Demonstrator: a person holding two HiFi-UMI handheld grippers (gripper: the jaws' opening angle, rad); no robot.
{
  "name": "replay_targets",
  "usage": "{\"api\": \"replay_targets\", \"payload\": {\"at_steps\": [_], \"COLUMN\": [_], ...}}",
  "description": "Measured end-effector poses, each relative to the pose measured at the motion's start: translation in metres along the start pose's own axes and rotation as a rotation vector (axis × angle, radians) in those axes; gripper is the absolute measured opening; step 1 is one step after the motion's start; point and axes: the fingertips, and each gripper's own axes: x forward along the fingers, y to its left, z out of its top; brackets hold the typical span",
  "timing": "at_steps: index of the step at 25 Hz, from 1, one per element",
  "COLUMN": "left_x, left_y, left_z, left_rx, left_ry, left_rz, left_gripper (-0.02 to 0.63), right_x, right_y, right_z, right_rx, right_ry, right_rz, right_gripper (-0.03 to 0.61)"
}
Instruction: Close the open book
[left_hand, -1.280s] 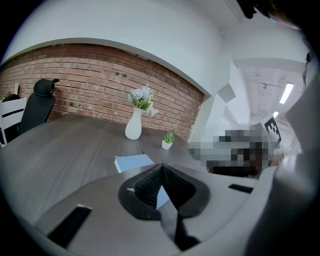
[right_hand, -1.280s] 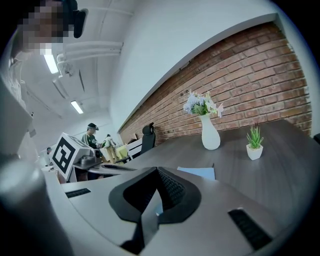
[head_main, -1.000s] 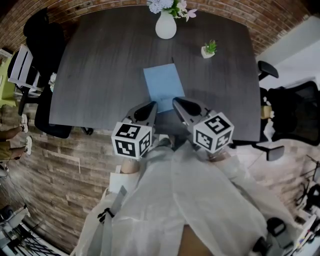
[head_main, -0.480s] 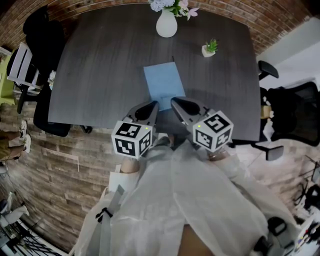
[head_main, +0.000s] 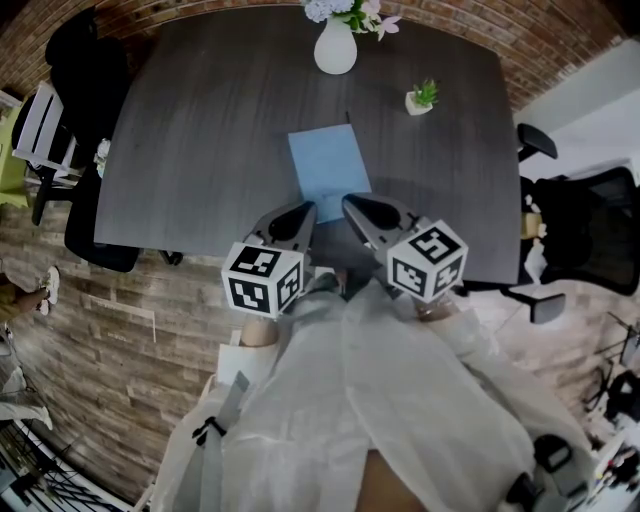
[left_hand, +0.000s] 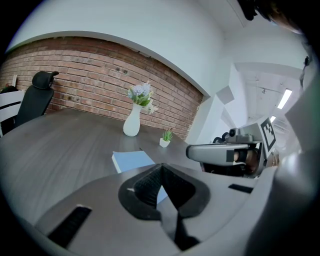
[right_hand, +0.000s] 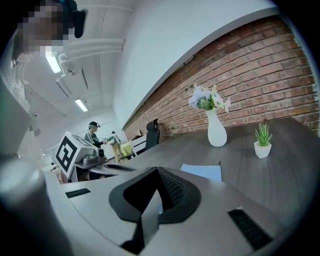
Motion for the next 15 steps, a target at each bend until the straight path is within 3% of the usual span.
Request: {"api": "replay_targets", "payload": {"at_steps": [15], "left_x": [0.0053], "left_y": [0.01], "left_z": [0.0025], "left_rx": [-0.018], "left_ry": [0.01], "left_rz": [-0.001], "left_gripper": [0.005], "right_x": [0.0104], "right_y": [-0.0083], "right_z": [0.0001], "right_rx": [0.023], "right_ry": [0.022], "right_rz": [0.002], "right_gripper": [0.005]}}
